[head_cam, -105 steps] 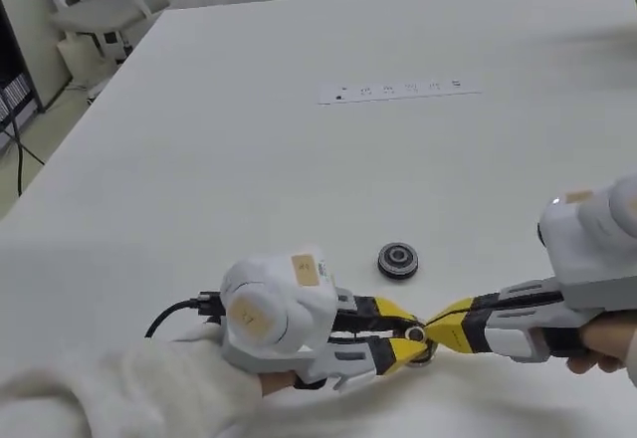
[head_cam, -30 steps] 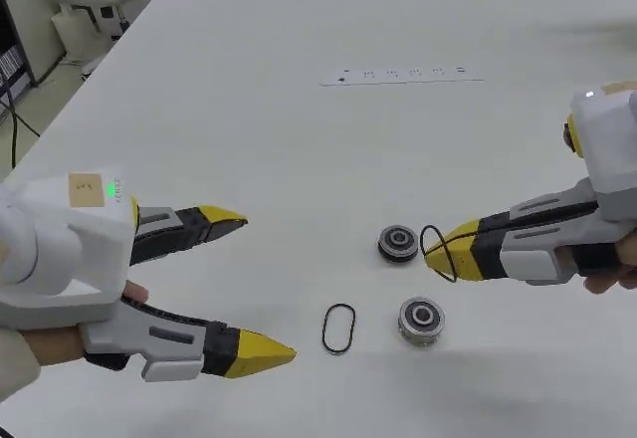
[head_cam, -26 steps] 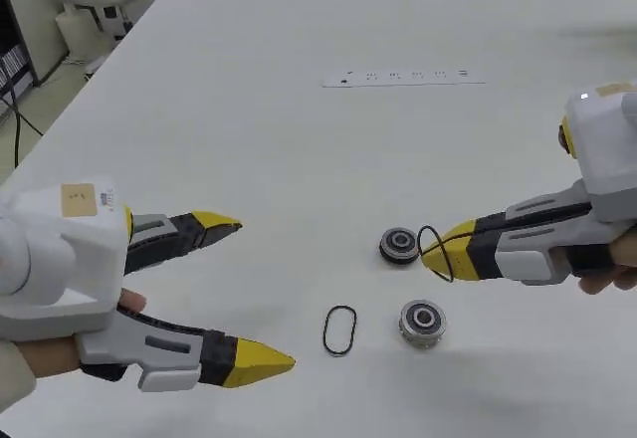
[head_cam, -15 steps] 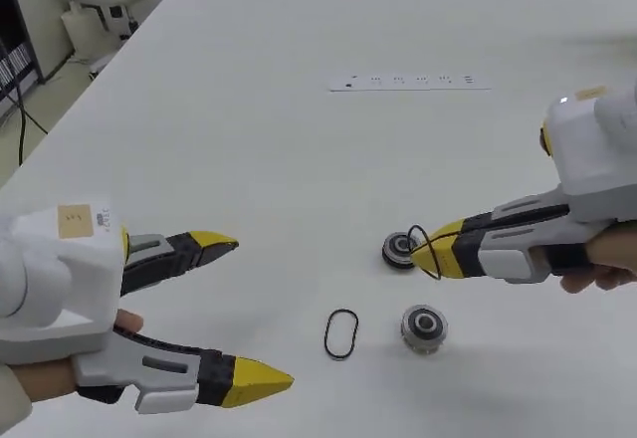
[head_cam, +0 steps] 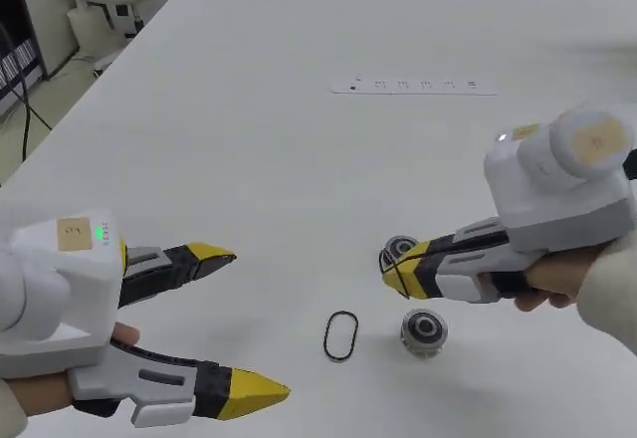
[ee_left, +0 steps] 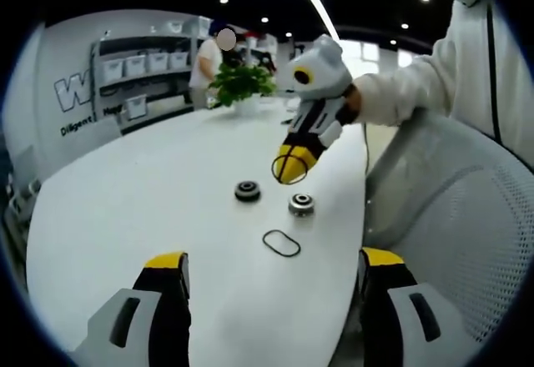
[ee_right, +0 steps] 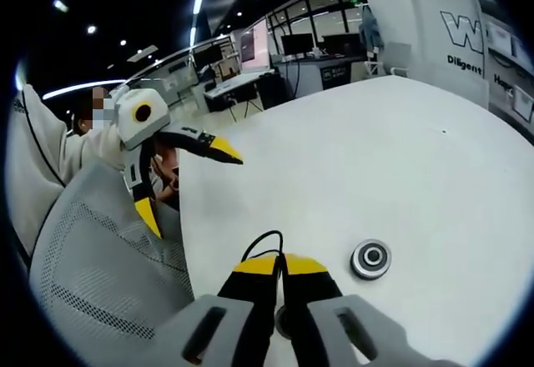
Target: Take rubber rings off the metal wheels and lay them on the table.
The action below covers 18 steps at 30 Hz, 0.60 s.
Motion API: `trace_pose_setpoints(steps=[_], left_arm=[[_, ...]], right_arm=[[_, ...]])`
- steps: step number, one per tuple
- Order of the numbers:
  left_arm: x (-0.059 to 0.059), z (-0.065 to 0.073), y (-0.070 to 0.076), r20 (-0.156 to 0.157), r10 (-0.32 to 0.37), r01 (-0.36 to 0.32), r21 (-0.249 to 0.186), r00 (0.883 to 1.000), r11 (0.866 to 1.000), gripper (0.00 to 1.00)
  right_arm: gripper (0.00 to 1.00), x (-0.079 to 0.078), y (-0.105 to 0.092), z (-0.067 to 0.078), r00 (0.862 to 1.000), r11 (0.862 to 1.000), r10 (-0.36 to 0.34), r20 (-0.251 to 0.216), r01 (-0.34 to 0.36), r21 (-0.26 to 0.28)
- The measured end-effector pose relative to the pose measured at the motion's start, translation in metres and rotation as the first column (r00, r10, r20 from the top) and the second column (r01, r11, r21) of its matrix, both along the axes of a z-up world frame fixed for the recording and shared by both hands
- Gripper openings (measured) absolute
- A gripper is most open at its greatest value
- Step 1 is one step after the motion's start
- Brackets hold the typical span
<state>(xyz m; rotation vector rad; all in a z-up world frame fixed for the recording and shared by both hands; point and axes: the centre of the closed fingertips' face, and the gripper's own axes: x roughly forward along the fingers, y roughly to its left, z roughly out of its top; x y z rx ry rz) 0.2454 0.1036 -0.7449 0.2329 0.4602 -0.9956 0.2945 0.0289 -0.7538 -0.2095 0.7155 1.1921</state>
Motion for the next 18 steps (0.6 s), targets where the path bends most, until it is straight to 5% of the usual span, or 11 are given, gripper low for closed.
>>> trace_pose_setpoints(steps=[18], left_arm=[[-0.006,-0.003,0.002,-0.016,0.015,-0.015,-0.009,1.000,1.000,0.83]], right_arm=[[0.00,-0.007,0.001,-0.036,0.999,0.996,0.029,-0.018,-0.030,-0.083]])
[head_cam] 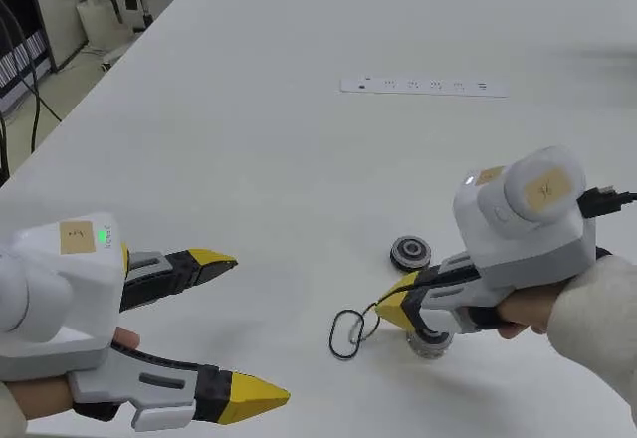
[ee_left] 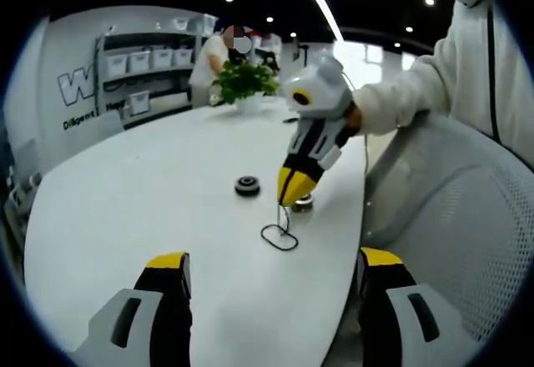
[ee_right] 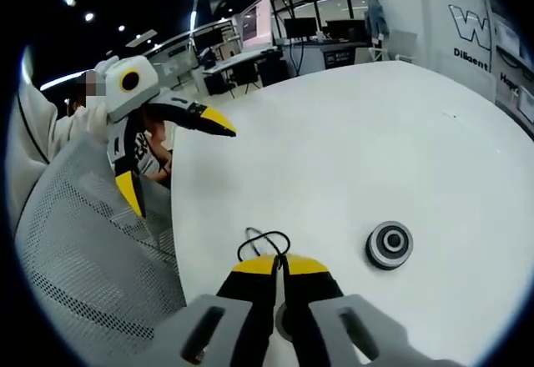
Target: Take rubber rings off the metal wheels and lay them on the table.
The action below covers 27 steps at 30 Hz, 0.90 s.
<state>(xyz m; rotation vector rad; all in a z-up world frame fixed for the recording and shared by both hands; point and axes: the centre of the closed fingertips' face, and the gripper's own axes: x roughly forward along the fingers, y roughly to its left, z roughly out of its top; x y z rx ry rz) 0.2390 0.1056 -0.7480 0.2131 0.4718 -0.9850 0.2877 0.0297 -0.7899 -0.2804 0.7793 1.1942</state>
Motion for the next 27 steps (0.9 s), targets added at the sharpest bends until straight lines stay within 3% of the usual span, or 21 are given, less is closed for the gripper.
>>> trace_pose_setpoints(steps=[27], left_arm=[[-0.003,-0.006,0.002,-0.018,-0.010,0.010,0.022,1.000,1.000,0.81]], right_arm=[[0.00,0.015,-0.010,0.000,0.998,0.998,-0.057,0.027,0.057,0.003]])
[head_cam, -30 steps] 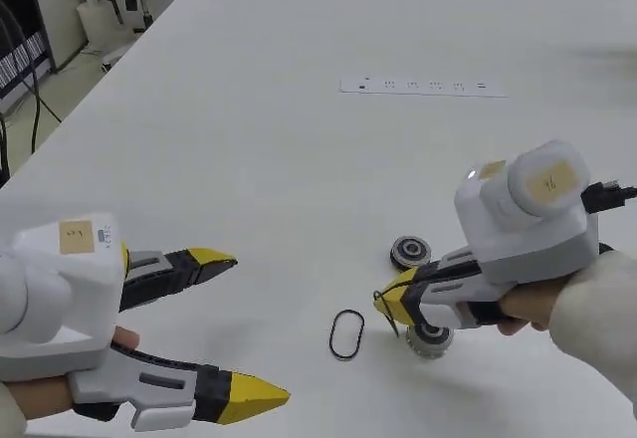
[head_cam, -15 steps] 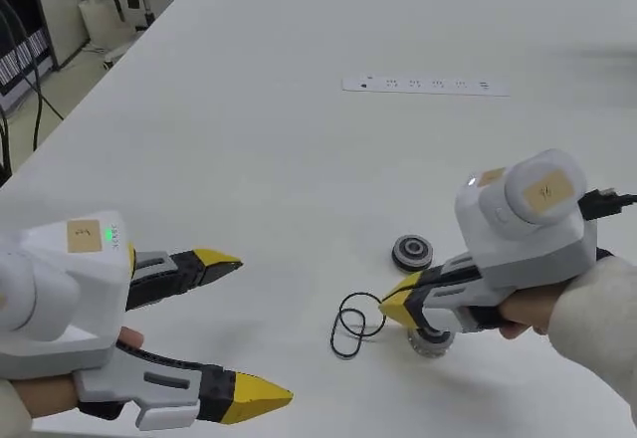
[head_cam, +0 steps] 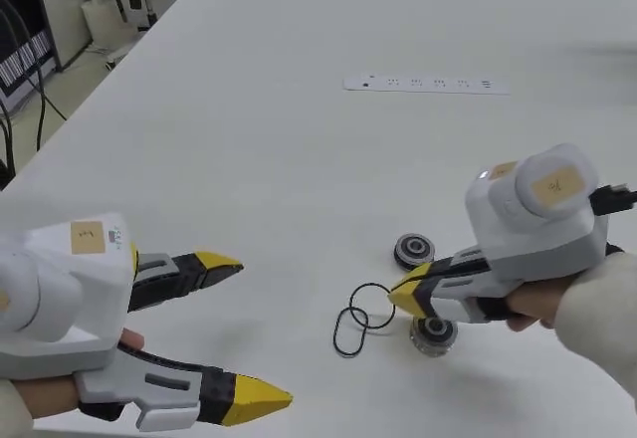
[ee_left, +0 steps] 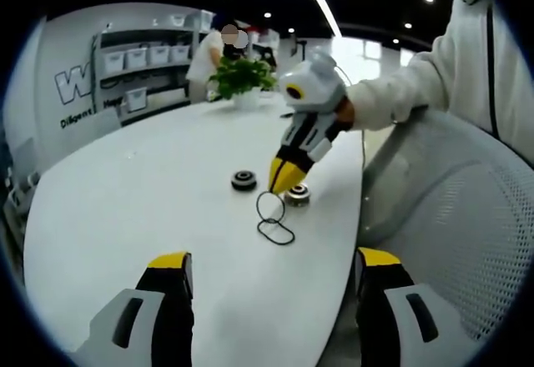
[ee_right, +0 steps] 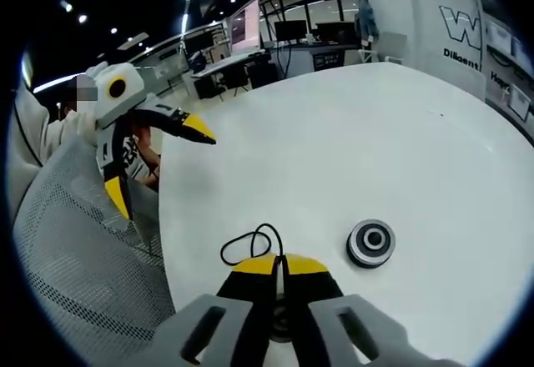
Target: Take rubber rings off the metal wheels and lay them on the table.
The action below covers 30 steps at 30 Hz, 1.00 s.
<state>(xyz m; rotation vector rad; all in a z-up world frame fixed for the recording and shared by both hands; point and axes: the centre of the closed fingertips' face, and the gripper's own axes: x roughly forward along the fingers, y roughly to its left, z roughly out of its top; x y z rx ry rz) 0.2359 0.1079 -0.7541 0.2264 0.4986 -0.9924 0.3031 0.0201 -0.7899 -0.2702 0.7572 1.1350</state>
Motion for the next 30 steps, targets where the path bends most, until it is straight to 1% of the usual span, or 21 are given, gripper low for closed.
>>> trace_pose_setpoints(steps=[21,30], left_arm=[[-0.0010,-0.0022,0.0014,-0.007,-0.004,0.004,0.015,1.000,1.000,0.81],[-0.0005,-0.0020,0.0020,-0.005,-0.004,0.004,0.023,1.000,1.000,0.81]], right_arm=[[0.01,0.0053,-0.0036,0.0027,0.999,0.999,-0.032,0.003,0.032,0.010],[0.03,0.0075,-0.0070,0.0017,0.999,0.999,-0.044,0.003,0.044,0.008]])
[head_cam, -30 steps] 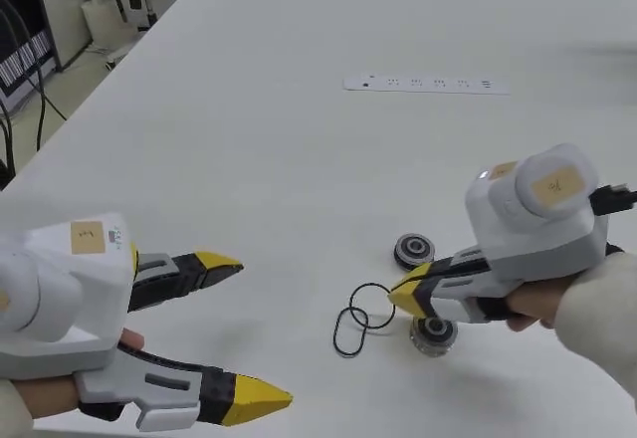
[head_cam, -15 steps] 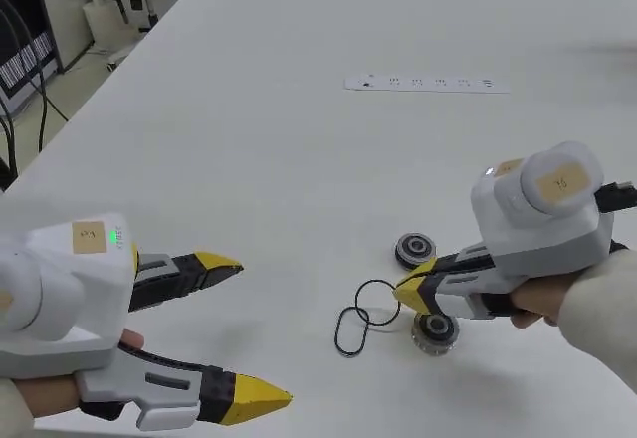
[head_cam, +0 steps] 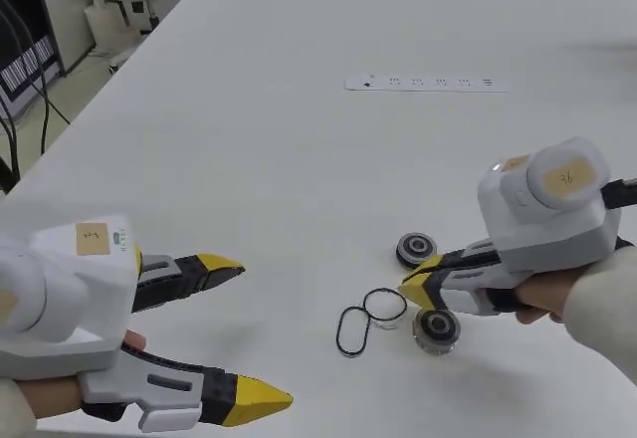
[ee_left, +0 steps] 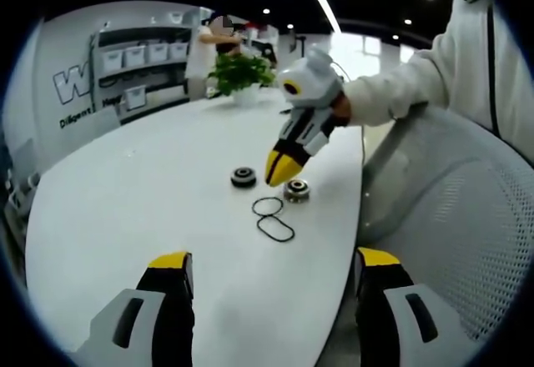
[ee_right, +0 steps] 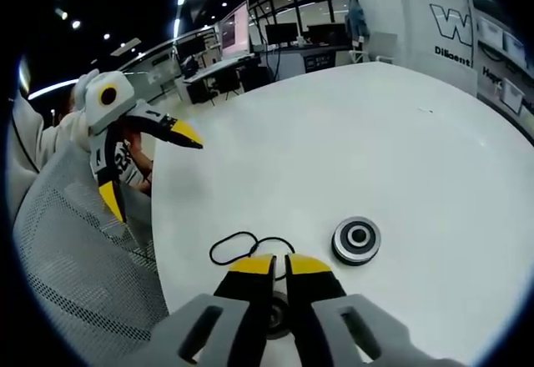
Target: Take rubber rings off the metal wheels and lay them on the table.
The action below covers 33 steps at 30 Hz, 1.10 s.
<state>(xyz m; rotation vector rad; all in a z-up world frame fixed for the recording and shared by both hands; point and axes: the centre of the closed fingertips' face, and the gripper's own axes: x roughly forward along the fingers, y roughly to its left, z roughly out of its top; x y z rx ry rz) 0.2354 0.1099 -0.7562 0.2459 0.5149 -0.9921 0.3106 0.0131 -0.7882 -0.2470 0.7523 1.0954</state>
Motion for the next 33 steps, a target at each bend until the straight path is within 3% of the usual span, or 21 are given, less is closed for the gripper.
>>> trace_pose_setpoints(steps=[10,20,26,33], left_arm=[[0.001,0.000,0.001,0.000,-0.003,0.003,0.011,1.000,1.000,0.80],[0.008,0.011,0.002,-0.002,0.003,-0.003,0.002,1.000,1.000,0.80],[0.020,0.026,0.001,0.016,0.013,-0.013,0.008,1.000,1.000,0.80],[0.040,0.054,-0.007,0.075,-0.001,0.000,0.012,0.997,1.000,0.80]], right_arm=[[0.03,0.016,-0.012,0.008,0.999,0.998,-0.049,0.017,0.049,0.026],[0.03,0.040,-0.041,0.010,0.989,0.989,-0.144,0.035,0.143,0.038],[0.04,0.051,-0.058,0.011,0.977,0.976,-0.213,0.025,0.211,0.061],[0.05,0.058,-0.074,0.008,0.961,0.957,-0.277,-0.006,0.276,0.089]])
